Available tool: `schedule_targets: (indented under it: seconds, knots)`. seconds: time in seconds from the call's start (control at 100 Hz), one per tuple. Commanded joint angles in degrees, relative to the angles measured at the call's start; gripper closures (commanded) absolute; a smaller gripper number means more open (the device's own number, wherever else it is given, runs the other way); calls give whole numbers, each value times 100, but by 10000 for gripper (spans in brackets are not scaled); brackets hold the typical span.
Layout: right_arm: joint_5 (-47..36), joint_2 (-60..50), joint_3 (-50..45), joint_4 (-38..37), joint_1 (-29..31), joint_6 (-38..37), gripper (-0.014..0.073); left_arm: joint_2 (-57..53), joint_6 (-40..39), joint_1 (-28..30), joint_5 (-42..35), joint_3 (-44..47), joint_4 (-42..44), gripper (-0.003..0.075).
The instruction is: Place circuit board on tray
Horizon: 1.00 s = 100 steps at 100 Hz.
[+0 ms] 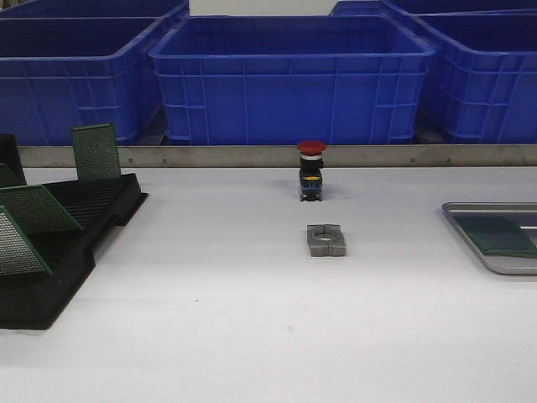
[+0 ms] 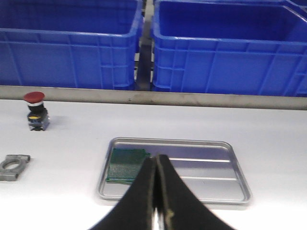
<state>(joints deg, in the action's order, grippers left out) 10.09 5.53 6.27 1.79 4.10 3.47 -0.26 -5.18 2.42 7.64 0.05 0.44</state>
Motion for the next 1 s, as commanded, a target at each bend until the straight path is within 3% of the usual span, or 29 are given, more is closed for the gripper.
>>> schedule_targets:
  seconds: [0.0,0.09,0.14,0.99]
  knots:
    - [-1009,-93,-189,-687,22,-608,663,-184,-32,1,-463,274,-44,741]
    - [-1749,-447,-770,-613,22,-618,663,-184,-32,1,-463,274,-44,741]
    - [-1201,-763,-705,-638,22,-626,663,-184,-32,1,-463,274,-44,741]
    - [-1061,-771,-719,-631,25,-626,663,-184,-32,1,-463,274,-44,741]
